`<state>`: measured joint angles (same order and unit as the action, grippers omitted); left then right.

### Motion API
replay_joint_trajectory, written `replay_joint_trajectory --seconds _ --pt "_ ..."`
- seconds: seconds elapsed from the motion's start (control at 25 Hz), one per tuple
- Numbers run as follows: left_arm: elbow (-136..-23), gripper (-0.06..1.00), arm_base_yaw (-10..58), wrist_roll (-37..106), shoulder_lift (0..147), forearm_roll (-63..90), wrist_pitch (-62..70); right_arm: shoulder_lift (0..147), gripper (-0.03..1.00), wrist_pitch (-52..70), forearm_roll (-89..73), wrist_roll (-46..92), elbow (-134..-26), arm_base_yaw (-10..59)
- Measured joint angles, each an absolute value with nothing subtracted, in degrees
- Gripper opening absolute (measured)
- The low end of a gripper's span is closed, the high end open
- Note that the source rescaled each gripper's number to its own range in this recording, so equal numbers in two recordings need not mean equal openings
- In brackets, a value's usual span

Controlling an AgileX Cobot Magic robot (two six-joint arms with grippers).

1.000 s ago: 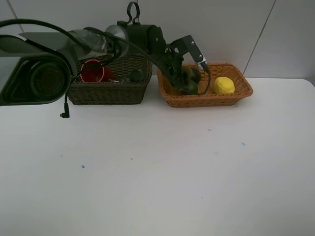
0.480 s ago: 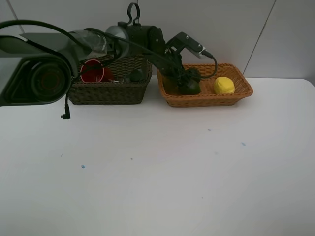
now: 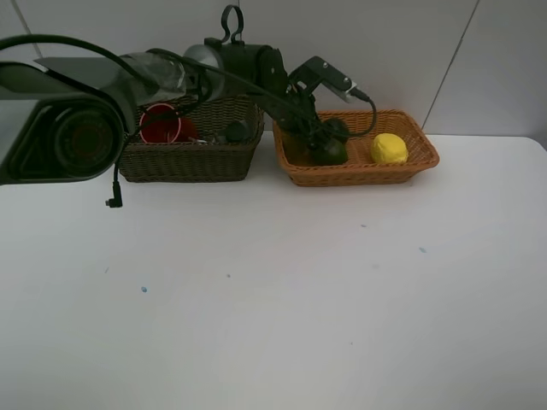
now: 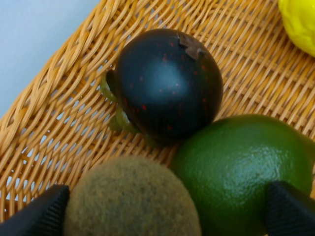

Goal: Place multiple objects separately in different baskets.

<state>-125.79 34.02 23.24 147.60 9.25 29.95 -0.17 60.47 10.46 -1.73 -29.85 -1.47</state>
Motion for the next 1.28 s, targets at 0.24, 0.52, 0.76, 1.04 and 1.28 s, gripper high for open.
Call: replay_joint_trajectory --seconds 0.24,0.52,0.76,1.04,1.28 --pt "-125.8 1.0 34.0 23.2 146.3 8.2 34.5 -0.2 1.0 60.5 10.5 -1.7 -29.8 -1.5" --pt "-125.8 1.0 34.0 23.2 135.6 3.4 45.8 -0.2 1.0 60.5 10.5 -1.7 -29.8 -1.5" --pt "-125.8 1.0 33.8 22.1 125.9 1.4 55.8 -0.2 1.0 60.5 10.5 -1.7 -29.8 -1.5" --pt "-125.8 1.0 33.8 20.0 114.0 -1.5 68.9 -0.2 1.0 60.5 10.5 -1.7 -29.8 -1.5" --pt "-122.0 1.0 33.8 17.0 101.1 -5.9 69.3 -0.2 1.0 60.5 10.5 -1.7 -29.8 -1.5"
